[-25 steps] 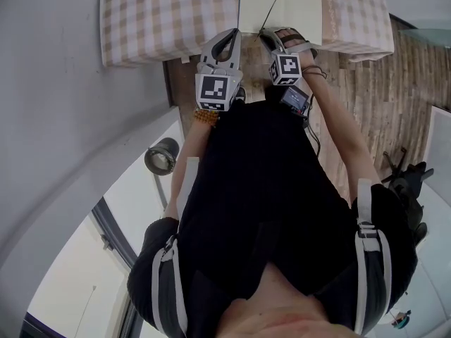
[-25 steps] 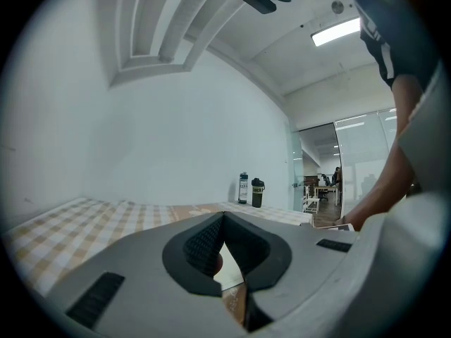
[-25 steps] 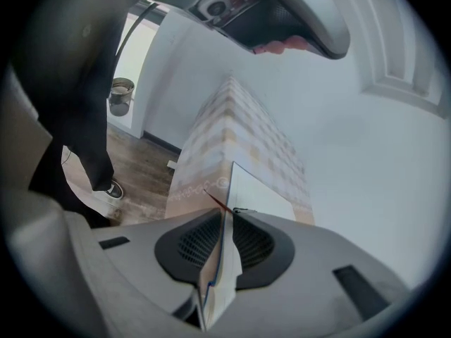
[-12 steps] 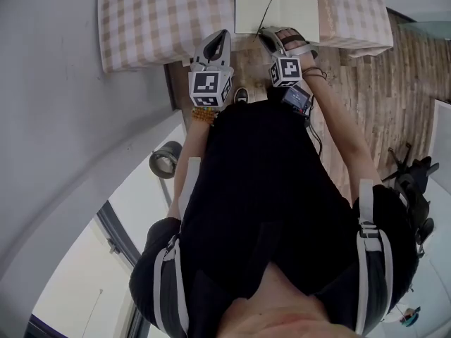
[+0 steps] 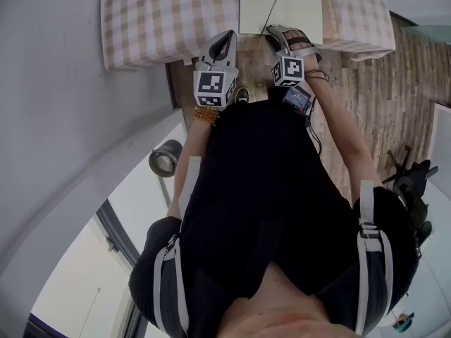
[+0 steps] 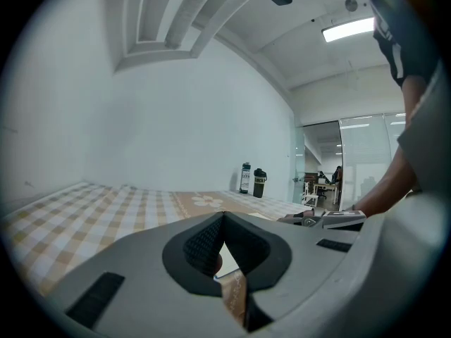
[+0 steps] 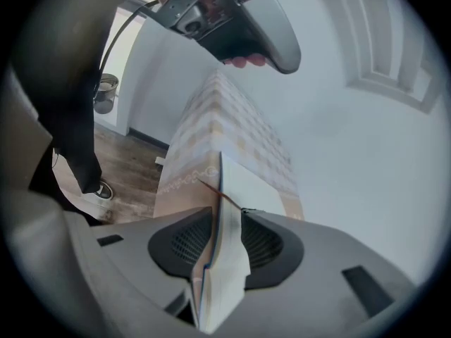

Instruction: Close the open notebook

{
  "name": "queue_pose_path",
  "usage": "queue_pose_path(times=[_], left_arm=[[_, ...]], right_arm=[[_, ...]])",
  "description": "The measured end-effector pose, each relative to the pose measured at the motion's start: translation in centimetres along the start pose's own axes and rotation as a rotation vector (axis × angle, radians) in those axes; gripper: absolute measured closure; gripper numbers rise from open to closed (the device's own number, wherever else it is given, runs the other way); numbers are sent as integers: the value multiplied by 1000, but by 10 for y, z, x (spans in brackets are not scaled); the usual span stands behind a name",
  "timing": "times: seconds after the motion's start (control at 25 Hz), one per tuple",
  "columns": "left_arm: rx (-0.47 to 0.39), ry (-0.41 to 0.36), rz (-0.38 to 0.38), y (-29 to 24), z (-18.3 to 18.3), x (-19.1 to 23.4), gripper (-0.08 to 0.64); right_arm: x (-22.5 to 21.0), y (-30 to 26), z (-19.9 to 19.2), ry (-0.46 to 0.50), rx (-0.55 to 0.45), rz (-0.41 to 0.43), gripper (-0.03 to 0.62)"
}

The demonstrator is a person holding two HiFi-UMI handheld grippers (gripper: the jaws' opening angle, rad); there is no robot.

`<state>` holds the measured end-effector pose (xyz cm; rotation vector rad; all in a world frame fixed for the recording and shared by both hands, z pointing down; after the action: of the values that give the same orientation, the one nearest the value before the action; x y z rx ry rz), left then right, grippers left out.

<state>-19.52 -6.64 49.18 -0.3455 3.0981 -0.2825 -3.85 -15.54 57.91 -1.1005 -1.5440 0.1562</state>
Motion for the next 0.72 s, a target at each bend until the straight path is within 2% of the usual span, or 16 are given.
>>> queue_pose_path(times=[0.2, 0.28, 0.4, 0.52, 0.72], left_arm=[[14, 5, -7, -2, -5, 1, 557], [29, 11, -14, -4, -8, 1, 557], [67, 53, -37, -10, -20, 3, 557], [139, 166, -85, -19, -44, 8, 557], [236, 425, -188, -37, -77, 10, 515]], right_arm=[[-3, 3, 1, -21, -13, -19, 477], [1, 3, 0, -20, -14, -18, 536], [3, 5, 0, -52, -21, -50, 549], [1, 10, -1, -94, -37, -87, 555], [2, 20, -7, -117, -57, -115, 563]])
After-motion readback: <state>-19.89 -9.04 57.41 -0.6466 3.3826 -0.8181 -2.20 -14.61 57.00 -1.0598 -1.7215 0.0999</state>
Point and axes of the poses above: the fingertips, and each gripper's own axes: y backward along the fingers, x to its left, z out of its top, the point moved 9 cm from there along y, backward along the fingers, and after that the axes turned 6 degrees about -y, right-handed, at the moved point
